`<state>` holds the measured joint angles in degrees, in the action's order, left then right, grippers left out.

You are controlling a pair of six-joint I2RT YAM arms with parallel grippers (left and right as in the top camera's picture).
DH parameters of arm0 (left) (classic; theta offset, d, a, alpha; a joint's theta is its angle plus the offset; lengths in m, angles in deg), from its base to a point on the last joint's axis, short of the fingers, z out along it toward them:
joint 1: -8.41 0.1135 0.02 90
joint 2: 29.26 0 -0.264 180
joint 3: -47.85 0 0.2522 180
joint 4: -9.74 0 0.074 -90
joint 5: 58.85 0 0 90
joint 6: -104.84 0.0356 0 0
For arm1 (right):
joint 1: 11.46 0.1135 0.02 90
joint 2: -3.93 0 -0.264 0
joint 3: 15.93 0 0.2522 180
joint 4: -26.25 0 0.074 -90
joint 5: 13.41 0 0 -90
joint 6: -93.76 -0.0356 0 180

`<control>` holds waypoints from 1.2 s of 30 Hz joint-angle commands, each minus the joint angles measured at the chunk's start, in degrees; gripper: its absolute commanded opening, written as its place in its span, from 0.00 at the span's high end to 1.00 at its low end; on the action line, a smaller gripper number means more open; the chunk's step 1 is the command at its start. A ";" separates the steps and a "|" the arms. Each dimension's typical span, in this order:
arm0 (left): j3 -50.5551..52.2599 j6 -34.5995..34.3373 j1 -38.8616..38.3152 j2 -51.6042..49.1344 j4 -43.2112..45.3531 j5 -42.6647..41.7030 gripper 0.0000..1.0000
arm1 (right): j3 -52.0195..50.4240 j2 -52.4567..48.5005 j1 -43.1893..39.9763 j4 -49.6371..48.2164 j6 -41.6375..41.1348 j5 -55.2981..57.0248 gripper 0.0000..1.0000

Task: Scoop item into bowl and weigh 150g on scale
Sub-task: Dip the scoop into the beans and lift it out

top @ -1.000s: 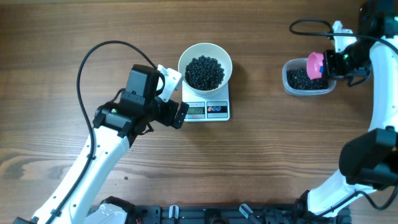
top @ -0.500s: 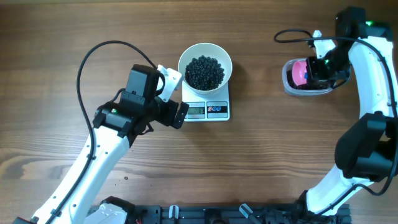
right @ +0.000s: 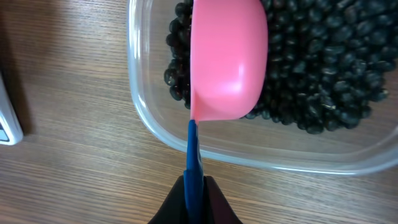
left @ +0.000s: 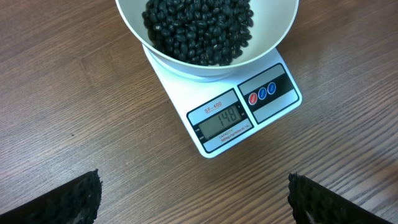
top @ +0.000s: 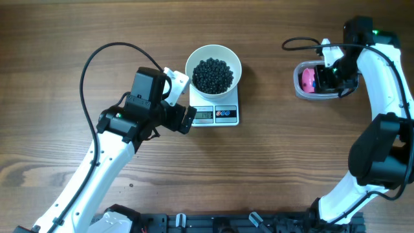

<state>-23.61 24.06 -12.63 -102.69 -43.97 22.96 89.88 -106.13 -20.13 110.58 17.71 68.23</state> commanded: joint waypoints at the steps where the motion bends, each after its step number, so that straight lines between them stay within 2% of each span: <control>1: 0.37 0.70 0.33 0.68 0.00 0.35 0.00 | -1.33 -1.22 0.24 -0.66 -0.59 -5.70 0.96; 10: 0.37 0.70 0.33 0.68 0.00 0.35 0.00 | -1.07 -1.20 -0.04 -0.63 -0.98 -7.93 0.96; 17: 0.37 0.70 0.33 0.68 0.00 0.35 0.00 | 1.66 -1.14 -4.04 0.42 -1.92 -8.85 0.96; 22: 0.37 0.70 0.33 0.68 0.00 0.35 0.00 | 2.60 -1.05 -7.58 0.87 0.57 -15.21 0.96; 36: 0.37 0.70 0.33 0.68 0.00 0.35 0.00 | 6.62 -1.05 -11.23 4.63 4.11 -21.77 0.96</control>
<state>-23.61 24.06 -12.63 -102.69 -43.97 22.96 92.66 -106.18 -30.95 113.85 19.37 50.66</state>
